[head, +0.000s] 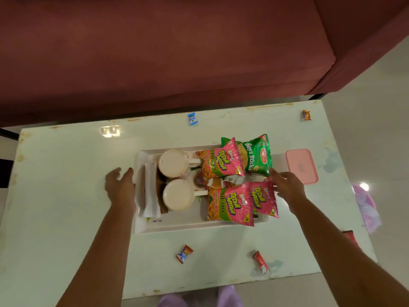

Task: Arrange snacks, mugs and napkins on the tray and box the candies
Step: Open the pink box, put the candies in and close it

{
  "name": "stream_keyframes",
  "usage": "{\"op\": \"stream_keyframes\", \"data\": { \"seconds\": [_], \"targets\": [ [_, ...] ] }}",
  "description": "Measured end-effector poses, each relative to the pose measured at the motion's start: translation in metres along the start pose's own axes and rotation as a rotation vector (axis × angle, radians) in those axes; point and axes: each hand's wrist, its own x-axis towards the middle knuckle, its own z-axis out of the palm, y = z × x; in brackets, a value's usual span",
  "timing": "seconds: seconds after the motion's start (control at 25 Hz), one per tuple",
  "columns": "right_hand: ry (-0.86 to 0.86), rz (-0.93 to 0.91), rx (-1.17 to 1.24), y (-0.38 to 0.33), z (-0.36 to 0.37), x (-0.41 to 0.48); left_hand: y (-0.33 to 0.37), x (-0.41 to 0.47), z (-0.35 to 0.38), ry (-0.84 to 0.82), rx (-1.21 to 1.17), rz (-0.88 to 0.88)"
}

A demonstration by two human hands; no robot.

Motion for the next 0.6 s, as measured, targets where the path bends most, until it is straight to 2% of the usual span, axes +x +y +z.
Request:
{"op": "stream_keyframes", "data": {
  "seconds": [0.12,0.2,0.28,0.4,0.48,0.6],
  "targets": [
    [0.359,-0.234,-0.178,0.005,-0.025,-0.009,0.028,-0.043,0.016,0.066,-0.093,0.375],
    [0.444,-0.318,-0.359,0.007,-0.036,-0.004,0.037,-0.085,0.038,0.002,-0.084,0.562],
    [0.375,-0.252,-0.511,0.005,-0.041,0.007,0.033,-0.130,0.067,-0.143,-0.043,0.667],
    [0.261,-0.201,-0.617,0.003,-0.045,0.026,0.010,-0.185,0.111,-0.445,0.000,0.681],
    [0.242,-0.199,-0.596,0.005,-0.048,0.035,-0.007,-0.206,0.132,-0.616,0.100,0.662],
    [0.157,-0.204,-0.437,0.012,-0.061,0.039,-0.020,-0.215,0.151,-0.753,0.203,0.618]
  ]
}}
